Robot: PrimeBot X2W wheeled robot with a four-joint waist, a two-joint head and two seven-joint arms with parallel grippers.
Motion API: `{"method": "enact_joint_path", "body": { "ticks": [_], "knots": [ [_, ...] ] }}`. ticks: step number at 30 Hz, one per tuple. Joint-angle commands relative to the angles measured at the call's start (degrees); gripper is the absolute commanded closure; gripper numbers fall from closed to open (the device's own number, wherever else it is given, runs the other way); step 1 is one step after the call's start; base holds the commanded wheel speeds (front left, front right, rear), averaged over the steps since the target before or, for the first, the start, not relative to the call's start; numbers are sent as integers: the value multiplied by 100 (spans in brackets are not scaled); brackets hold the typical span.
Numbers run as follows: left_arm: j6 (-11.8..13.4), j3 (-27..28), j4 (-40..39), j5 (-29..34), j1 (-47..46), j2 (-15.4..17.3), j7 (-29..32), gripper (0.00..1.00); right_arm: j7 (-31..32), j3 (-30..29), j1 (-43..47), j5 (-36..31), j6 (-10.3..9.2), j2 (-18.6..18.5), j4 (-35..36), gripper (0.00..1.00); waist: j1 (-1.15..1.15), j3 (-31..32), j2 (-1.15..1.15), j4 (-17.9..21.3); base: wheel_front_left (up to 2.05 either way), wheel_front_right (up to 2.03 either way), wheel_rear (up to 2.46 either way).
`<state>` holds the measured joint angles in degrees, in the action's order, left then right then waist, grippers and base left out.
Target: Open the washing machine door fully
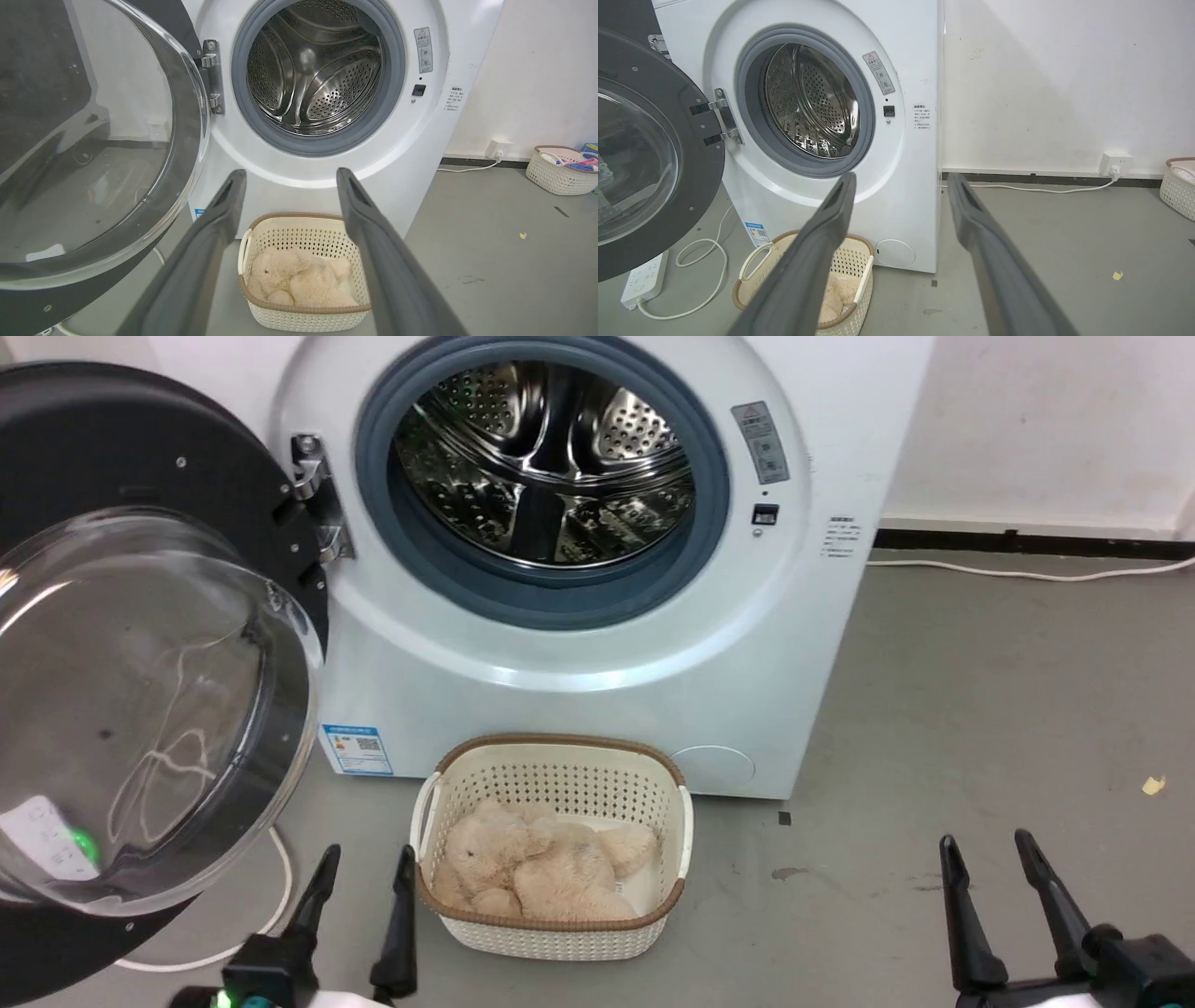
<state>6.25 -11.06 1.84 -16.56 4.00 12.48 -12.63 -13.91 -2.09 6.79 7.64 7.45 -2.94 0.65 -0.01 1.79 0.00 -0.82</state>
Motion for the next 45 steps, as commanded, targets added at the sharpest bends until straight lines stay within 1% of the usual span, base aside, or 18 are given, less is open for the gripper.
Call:
{"method": "enact_joint_path", "body": {
  "ticks": [1,10,16,18,19,45],
  "knots": [
    [66,-29,17,63,93,-27,-23,0,-28,19,74,34,3,6,-24,0,1,9,0,27,0,0,0],
    [214,-124,74,221,185,-39,-82,0,-15,61,105,40,3,6,-117,0,1,39,0,70,0,0,0],
    [235,-159,91,250,151,-36,-102,0,-11,71,87,47,3,6,-160,0,1,42,0,68,0,0,0],
    [199,-207,74,247,119,-37,-112,0,-9,88,74,48,3,6,-176,0,1,42,0,69,0,0,0],
    [182,-204,75,227,106,-44,-74,100,-5,85,36,1,0,0,-175,100,1,42,0,69,0,0,0],
    [43,12,32,471,19,-205,159,100,233,105,-89,-132,0,1,-157,100,1,4,0,71,0,0,0]
  ]
}}
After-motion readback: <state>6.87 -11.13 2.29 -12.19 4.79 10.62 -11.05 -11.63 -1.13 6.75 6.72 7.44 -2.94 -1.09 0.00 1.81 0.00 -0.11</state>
